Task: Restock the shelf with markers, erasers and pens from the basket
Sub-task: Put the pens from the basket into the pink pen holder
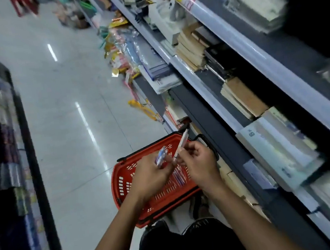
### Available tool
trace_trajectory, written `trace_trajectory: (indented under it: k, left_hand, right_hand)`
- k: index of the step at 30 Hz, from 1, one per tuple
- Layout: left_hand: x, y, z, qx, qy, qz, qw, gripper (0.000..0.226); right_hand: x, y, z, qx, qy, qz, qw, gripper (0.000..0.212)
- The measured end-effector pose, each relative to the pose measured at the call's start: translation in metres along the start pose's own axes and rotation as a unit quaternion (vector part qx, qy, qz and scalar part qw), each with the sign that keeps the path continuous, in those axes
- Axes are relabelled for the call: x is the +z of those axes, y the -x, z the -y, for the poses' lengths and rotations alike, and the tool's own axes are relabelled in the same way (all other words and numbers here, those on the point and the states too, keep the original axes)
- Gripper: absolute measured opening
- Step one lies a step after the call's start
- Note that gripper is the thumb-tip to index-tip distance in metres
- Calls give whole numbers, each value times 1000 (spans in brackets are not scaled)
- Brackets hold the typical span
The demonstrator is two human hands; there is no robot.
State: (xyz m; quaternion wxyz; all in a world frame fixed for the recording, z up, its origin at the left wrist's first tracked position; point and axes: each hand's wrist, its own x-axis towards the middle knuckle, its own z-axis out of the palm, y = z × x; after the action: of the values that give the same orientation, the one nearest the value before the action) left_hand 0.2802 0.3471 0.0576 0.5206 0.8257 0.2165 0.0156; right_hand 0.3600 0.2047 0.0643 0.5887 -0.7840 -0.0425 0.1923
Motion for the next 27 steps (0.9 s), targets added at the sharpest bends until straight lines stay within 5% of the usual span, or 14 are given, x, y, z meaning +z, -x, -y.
trace_trajectory:
  k: [7,17,27]
  left_hand:
    - [41,34,-56,109,-58,125,984,36]
    - [152,89,-129,230,-93,227,942,26]
    - [280,216,-196,300,-24,299,906,25]
  right_hand:
    - [-71,76,-8,31,-34,-161,986,7]
    - [-189,186,-16,10,-133,-352,927,8]
    - [-317,331,-58,3,-181,-455,872,4]
